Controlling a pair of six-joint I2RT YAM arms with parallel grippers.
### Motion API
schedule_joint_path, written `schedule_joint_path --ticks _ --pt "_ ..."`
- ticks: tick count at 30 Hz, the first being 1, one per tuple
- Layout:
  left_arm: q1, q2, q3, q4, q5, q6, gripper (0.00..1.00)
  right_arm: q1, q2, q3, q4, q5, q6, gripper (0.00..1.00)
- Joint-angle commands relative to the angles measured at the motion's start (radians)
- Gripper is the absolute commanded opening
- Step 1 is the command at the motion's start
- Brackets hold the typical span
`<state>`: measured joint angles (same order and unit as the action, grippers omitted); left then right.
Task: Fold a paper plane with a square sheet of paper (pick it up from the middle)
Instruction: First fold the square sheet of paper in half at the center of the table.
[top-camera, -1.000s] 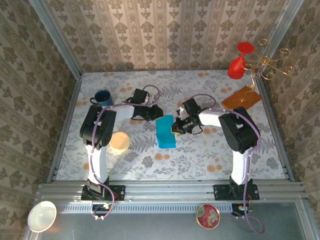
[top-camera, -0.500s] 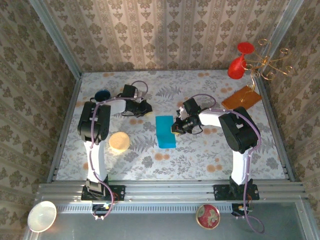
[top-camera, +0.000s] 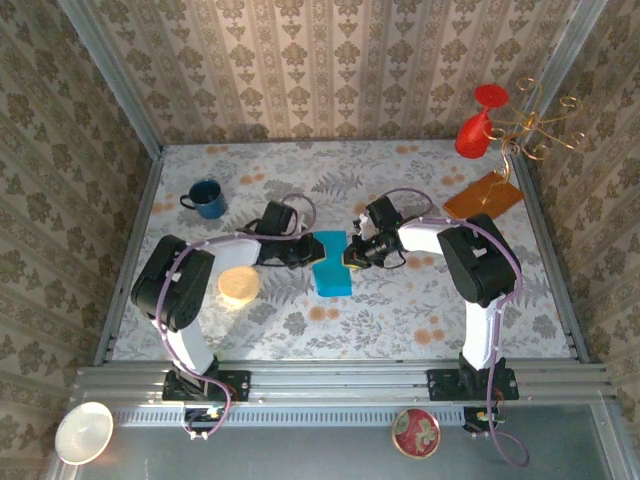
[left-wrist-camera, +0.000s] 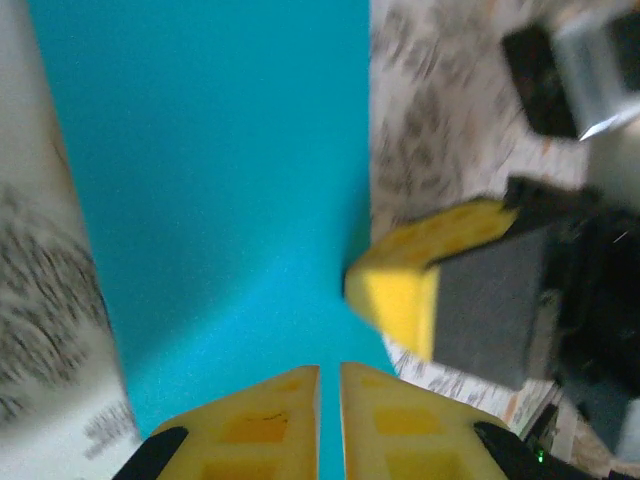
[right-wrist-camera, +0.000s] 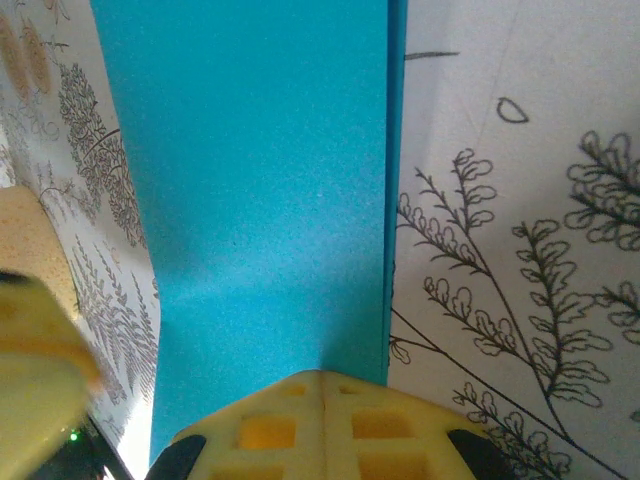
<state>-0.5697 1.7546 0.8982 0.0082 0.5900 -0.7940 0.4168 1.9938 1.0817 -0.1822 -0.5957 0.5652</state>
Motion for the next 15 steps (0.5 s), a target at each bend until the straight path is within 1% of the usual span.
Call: schedule_joint_path --ticks 1,10,15 --pt "-0.019 -0.011 -0.031 0.038 0.005 -0.063 0.14 -0.008 0.194 -0.137 -0.229 0.419 0.007 0.05" --pt "-0.019 0.052 -0.030 -0.094 0.025 0.015 0.14 -0.009 0.198 -0.140 -0.229 0.419 0.014 0.05" --pt "0.018 0.055 -0.063 -0.150 0.001 0.068 0.14 -0.009 0.203 -0.141 -0.230 0.422 0.018 0.05"
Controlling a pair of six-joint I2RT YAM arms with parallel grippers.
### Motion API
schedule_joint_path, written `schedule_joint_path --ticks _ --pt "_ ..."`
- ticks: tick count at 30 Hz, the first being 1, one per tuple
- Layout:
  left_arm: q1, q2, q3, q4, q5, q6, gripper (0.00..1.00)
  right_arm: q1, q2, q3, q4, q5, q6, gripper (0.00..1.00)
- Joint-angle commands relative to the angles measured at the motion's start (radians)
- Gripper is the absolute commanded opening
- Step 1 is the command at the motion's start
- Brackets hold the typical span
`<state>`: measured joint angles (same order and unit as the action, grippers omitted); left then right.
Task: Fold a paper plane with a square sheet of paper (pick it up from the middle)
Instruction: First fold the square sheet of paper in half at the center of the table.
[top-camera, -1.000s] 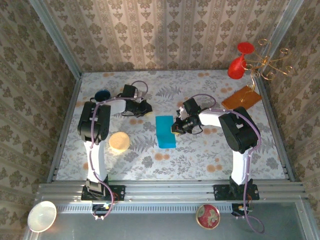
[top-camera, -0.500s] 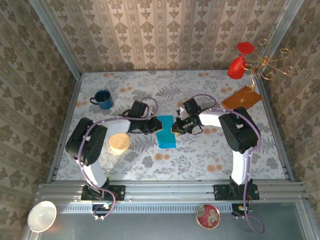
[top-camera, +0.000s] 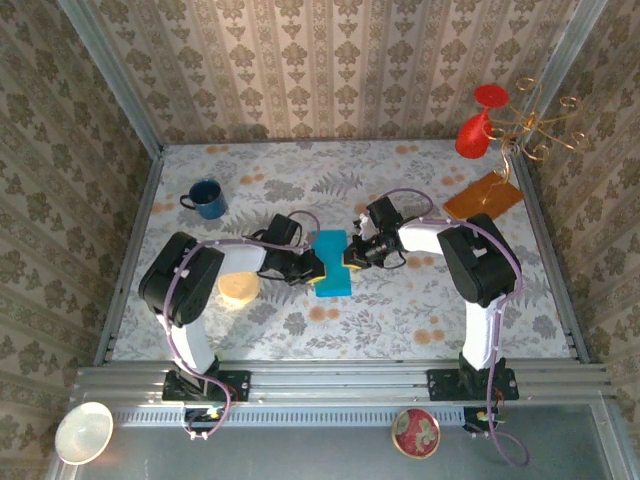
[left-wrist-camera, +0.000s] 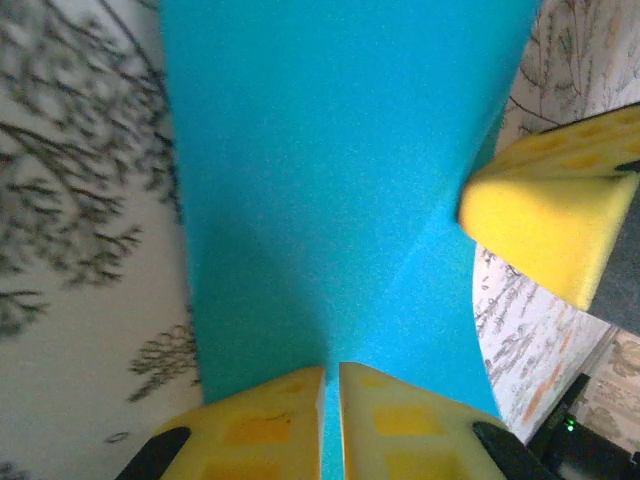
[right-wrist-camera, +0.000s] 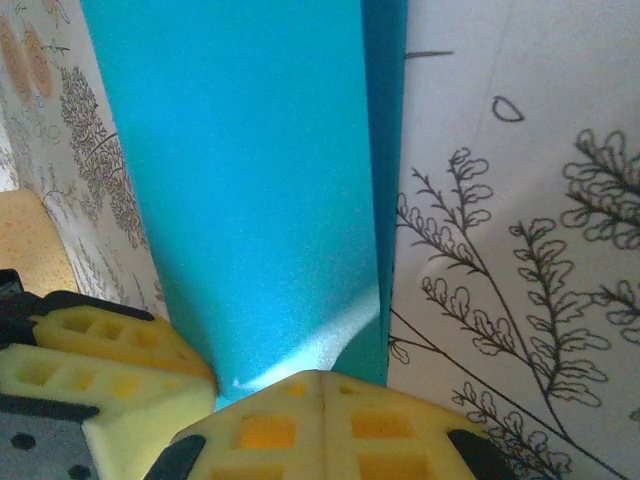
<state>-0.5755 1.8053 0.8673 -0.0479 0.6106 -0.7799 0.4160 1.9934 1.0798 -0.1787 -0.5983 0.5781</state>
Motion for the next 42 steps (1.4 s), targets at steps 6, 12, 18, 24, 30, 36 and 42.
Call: schedule_joint_path --ticks 6,12,18,24,30,36,42 --pt "0.104 -0.096 -0.078 -0.160 -0.040 0.121 0.14 -0.007 0.202 -0.138 -0.232 0.428 0.011 0.05" --pt "0.056 -0.154 -0.043 -0.017 0.026 0.020 0.14 -0.007 0.200 -0.138 -0.232 0.423 0.012 0.05" --pt "-0.041 -0.037 0.043 -0.005 0.026 -0.006 0.14 -0.007 0.199 -0.142 -0.226 0.422 0.016 0.05" --pt "-0.029 -0.008 -0.026 -0.052 0.019 0.041 0.14 -0.007 0.205 -0.140 -0.222 0.419 0.014 0.05" --pt "0.050 -0.078 -0.140 -0.150 -0.010 0.113 0.14 -0.009 0.211 -0.134 -0.226 0.422 0.012 0.05" --pt "0.063 -0.198 -0.101 -0.168 0.008 0.109 0.14 -0.009 0.209 -0.137 -0.222 0.420 0.014 0.05" --pt "-0.036 -0.148 0.000 -0.078 -0.002 0.048 0.14 -0.009 0.206 -0.141 -0.213 0.417 0.021 0.05"
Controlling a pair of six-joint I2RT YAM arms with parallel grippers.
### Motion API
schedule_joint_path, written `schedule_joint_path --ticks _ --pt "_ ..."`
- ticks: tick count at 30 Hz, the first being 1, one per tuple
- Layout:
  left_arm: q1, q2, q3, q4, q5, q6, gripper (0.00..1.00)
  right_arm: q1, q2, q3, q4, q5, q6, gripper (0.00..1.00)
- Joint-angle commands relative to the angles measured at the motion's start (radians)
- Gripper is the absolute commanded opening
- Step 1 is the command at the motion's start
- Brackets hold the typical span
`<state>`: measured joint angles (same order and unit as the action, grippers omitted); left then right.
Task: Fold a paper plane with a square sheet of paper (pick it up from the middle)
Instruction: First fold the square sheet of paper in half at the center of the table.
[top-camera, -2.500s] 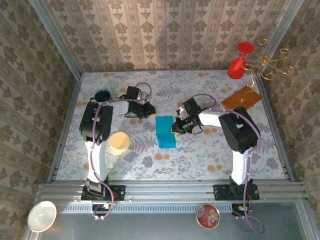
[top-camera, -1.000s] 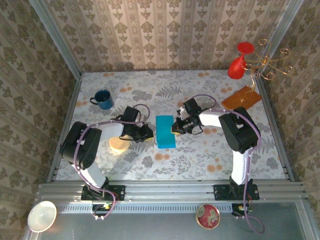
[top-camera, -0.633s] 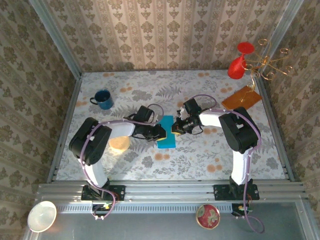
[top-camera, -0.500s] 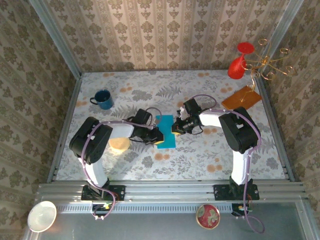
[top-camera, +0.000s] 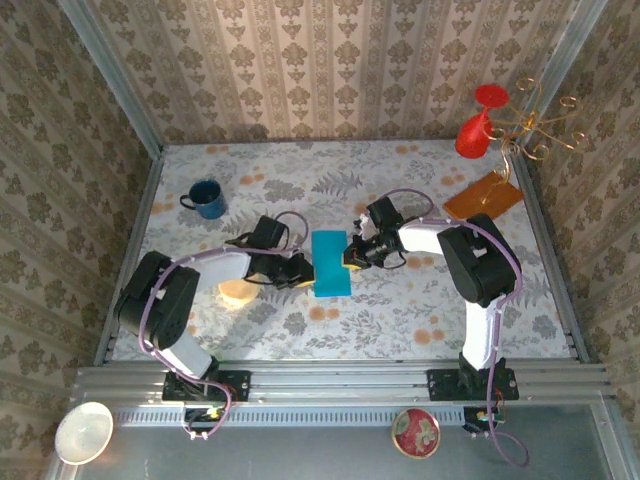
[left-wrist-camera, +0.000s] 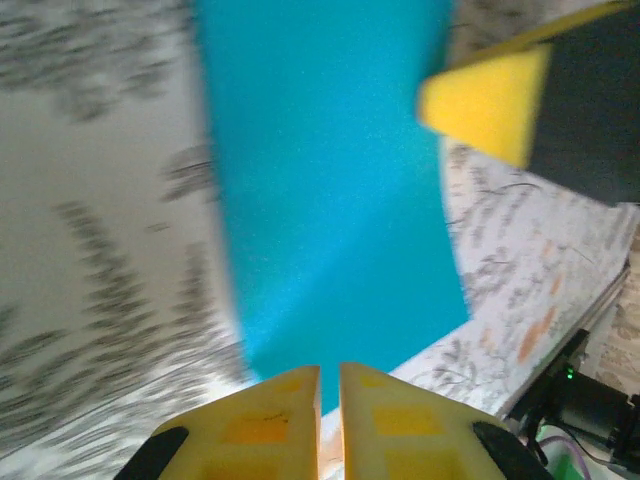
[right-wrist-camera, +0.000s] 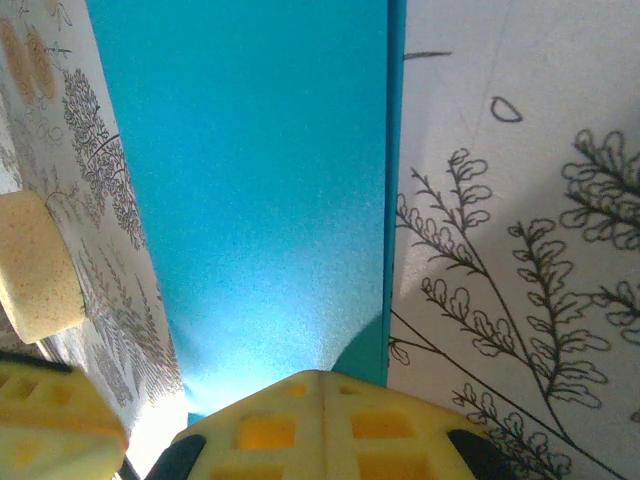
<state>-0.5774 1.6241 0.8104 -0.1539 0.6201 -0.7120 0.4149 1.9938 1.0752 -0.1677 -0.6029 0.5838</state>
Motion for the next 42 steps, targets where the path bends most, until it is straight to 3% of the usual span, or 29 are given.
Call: schedule_joint_path --ticks 1,6,13,25,28,33,38,42 --pt "-0.047 0.067 0.085 0.010 -0.018 -0.009 0.14 -0.008 0.207 -0.135 -0.222 0.419 0.016 0.05" --pt "-0.077 0.153 0.124 -0.020 -0.017 0.013 0.13 -0.009 0.205 -0.139 -0.220 0.417 0.019 0.05" --pt "-0.076 0.154 0.006 -0.091 0.005 0.063 0.14 -0.010 0.204 -0.141 -0.212 0.418 0.024 0.05" --pt "-0.023 -0.024 -0.163 -0.121 -0.063 0.068 0.14 -0.010 0.162 -0.136 -0.185 0.402 0.024 0.06" --pt "-0.018 -0.107 -0.135 -0.093 -0.082 0.035 0.15 0.001 0.089 -0.116 -0.168 0.344 0.029 0.11" --pt "-0.007 -0.203 -0.110 0.025 -0.164 -0.057 0.27 0.016 -0.087 -0.056 -0.069 0.139 0.103 0.28" --pt "0.007 -0.136 -0.059 0.140 -0.192 -0.121 0.39 0.012 -0.214 -0.031 0.018 0.064 0.175 0.37" --pt "-0.002 -0.019 0.049 0.164 -0.174 -0.128 0.41 -0.016 -0.289 -0.099 0.037 0.075 0.200 0.41"
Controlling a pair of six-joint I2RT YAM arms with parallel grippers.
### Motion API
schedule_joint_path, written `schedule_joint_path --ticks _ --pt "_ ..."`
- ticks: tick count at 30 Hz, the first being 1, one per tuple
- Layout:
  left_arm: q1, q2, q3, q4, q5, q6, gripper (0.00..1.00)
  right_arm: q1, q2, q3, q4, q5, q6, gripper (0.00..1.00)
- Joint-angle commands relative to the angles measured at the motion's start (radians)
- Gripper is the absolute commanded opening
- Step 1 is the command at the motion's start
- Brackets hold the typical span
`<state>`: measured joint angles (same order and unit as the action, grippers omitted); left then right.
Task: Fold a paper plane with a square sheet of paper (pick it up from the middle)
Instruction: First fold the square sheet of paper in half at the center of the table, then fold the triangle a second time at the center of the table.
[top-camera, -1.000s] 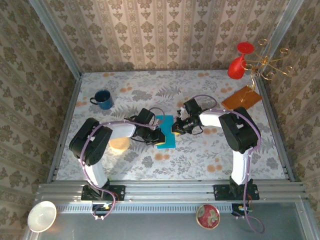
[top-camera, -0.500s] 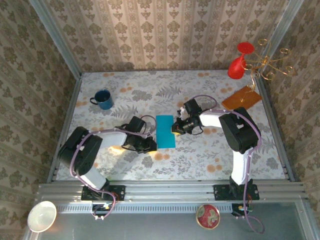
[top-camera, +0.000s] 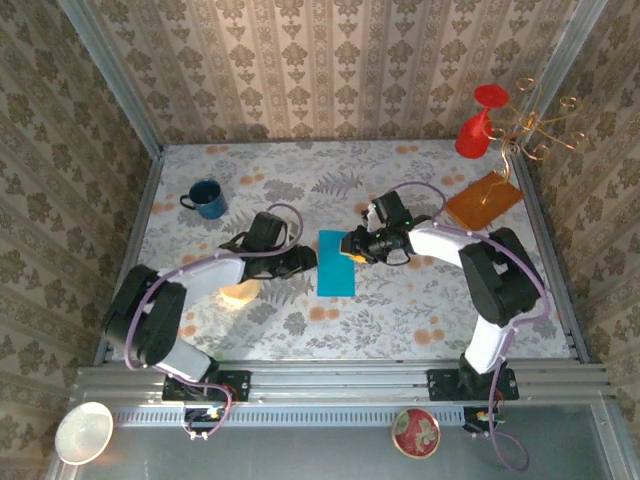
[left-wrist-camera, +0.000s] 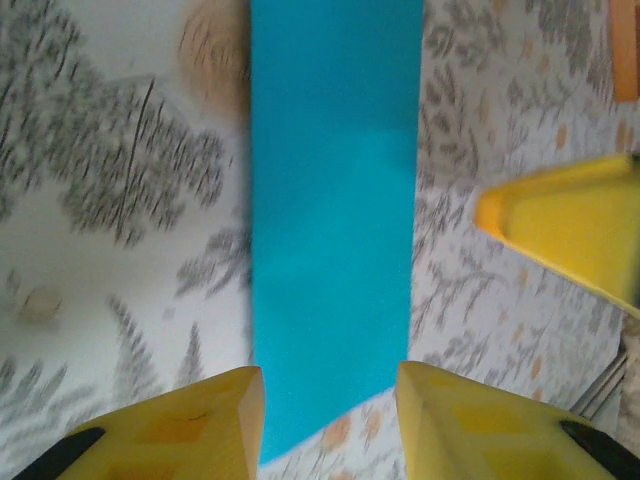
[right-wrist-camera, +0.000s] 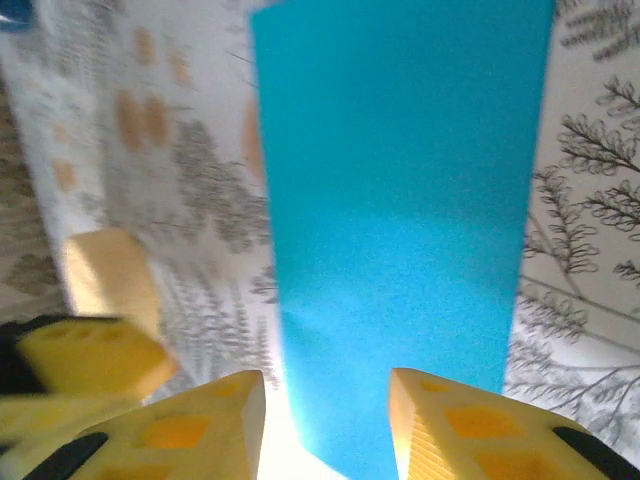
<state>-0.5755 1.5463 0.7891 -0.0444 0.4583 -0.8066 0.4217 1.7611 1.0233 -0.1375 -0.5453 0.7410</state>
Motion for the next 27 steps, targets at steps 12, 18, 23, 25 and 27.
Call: schedule_joint_path --ticks 12,18,23,25,27 --pt "-0.018 0.324 0.262 -0.022 -0.045 -0.081 0.40 -0.101 -0.156 -0.202 -0.035 0.046 0.027 0.46" --pt "-0.017 0.382 0.265 0.005 -0.062 -0.108 0.39 -0.098 -0.182 -0.238 -0.072 0.025 0.019 0.46" --pt "-0.017 0.425 0.287 -0.076 -0.084 -0.203 0.35 -0.089 -0.216 -0.243 -0.136 0.032 0.001 0.47" --pt "-0.014 0.433 0.291 -0.107 -0.085 -0.213 0.34 -0.078 -0.215 -0.242 -0.148 0.020 0.003 0.46" --pt "-0.011 0.440 0.305 -0.155 -0.102 -0.205 0.34 -0.057 -0.211 -0.250 -0.148 0.019 0.010 0.47"
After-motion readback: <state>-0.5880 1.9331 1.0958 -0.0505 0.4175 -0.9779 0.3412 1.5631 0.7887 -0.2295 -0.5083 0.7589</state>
